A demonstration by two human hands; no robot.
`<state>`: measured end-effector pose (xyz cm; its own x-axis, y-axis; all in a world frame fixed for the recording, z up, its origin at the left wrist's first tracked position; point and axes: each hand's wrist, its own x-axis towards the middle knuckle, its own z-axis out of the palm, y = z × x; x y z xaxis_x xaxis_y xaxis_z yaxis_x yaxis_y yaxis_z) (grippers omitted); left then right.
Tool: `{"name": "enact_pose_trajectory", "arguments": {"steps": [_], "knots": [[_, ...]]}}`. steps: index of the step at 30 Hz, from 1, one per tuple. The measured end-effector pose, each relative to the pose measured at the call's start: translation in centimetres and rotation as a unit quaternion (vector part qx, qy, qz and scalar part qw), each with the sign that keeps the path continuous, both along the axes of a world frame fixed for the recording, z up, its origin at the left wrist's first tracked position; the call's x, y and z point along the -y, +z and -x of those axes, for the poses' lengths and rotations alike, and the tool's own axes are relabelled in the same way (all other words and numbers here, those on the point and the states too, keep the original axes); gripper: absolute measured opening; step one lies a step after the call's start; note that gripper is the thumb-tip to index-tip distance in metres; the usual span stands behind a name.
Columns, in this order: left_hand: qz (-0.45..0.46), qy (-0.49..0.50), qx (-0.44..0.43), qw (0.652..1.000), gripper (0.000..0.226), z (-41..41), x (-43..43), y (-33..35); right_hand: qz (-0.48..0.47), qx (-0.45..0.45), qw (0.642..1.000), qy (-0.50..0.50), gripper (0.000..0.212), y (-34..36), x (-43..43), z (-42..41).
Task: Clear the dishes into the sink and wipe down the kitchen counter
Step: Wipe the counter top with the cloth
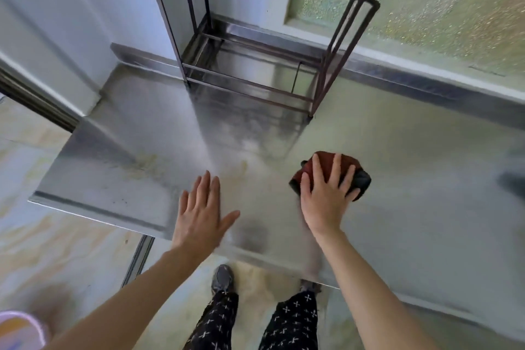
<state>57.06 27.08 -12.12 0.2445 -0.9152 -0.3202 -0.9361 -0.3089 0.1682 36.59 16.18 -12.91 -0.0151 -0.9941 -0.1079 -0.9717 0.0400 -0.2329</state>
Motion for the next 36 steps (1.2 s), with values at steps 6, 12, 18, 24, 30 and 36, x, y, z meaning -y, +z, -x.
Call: {"name": "enact_pose_trajectory", "arguments": {"steps": [6, 12, 18, 24, 30, 36], "knots": [[-0.024, -0.005, -0.018, 1.000, 0.083, 0.1, 0.3, 0.7, 0.032, -0.060, 0.956, 0.284, 0.049, -0.3, -3.2, -2.2], [-0.022, -0.020, -0.001, 1.000, 0.085, 0.0, 0.0, 0.7, 0.002, -0.010, 0.997, -0.080, 0.049, -0.5, -5.6, 2.2], [-0.019, -0.022, 0.000, 1.000, 0.082, 0.1, -0.1, 0.5, 0.056, -0.043, 0.985, 0.159, 0.046, -0.7, -12.1, -1.4], [-0.009, -0.018, -0.008, 1.000, 0.081, 0.1, -0.2, 0.9, 0.008, -0.088, 0.988, 0.127, 0.049, 0.1, -11.5, 4.6], [0.015, -0.014, -0.045, 0.999, 0.076, -0.8, -0.2, 1.4, -0.007, -0.052, 0.998, -0.031, 0.051, 0.2, -13.7, -2.5], [0.055, 0.000, -0.043, 0.998, 0.074, -4.8, -1.8, 1.8, 0.004, -0.057, 0.972, 0.229, 0.050, 0.3, -11.4, -7.9]]}}
